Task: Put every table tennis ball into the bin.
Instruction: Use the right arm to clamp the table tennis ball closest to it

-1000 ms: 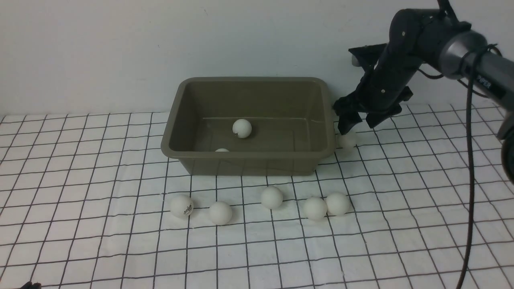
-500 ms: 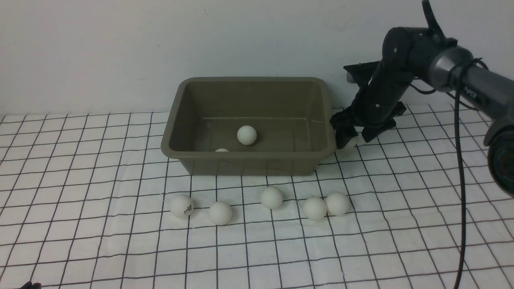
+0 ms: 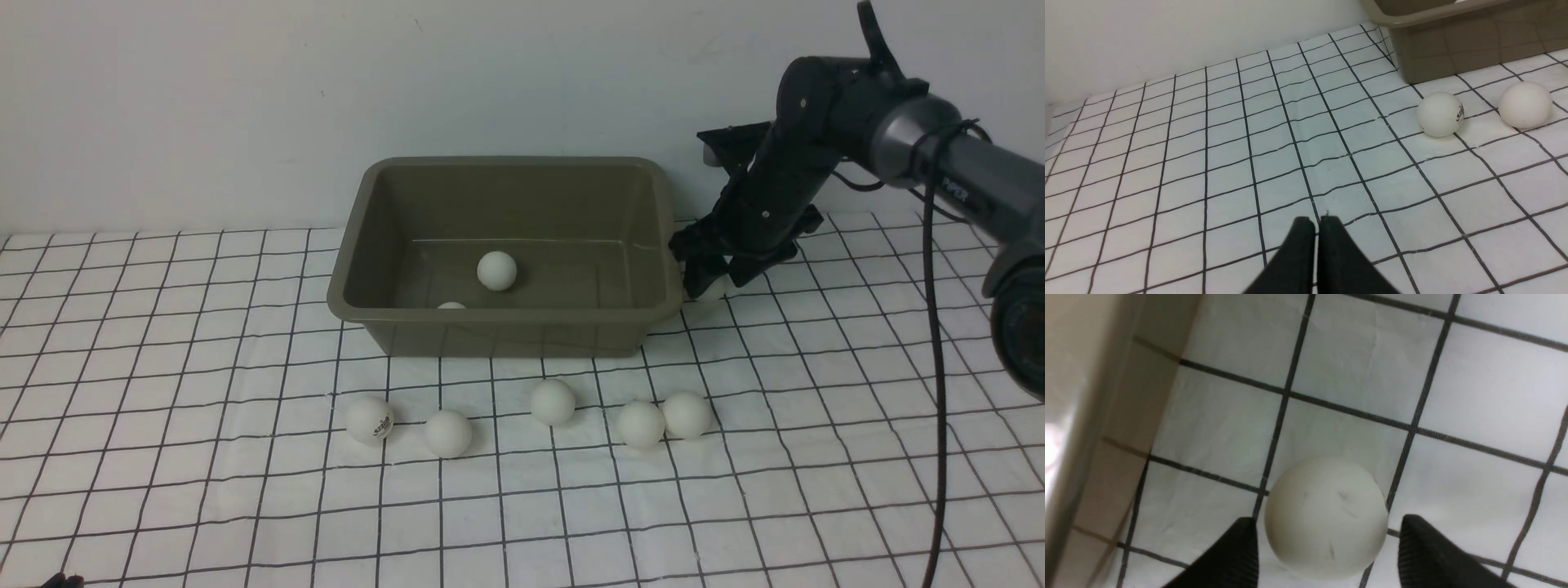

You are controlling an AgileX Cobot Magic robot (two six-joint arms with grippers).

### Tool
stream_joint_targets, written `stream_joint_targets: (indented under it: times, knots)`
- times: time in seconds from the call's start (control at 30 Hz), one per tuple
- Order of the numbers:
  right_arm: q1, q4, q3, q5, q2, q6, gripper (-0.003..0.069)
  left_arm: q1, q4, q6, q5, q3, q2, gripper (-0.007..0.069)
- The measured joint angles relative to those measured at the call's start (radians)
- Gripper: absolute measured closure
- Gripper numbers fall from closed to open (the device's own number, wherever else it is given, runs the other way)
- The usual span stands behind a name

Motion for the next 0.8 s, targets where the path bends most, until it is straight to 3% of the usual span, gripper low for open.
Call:
stream_joint_targets:
  times: [0.23,0.8]
  knots:
    - [0.000,0.006,0.000,0.000,0.000,0.000,0.0321,0.000,0.000,0.000,0.000,0.000,0.000,0.0629]
    - [0.000,0.002,0.000,0.008,0.000,-0.001,0.0328,0.000,0.000,0.000,0.000,0.000,0.000,0.0629]
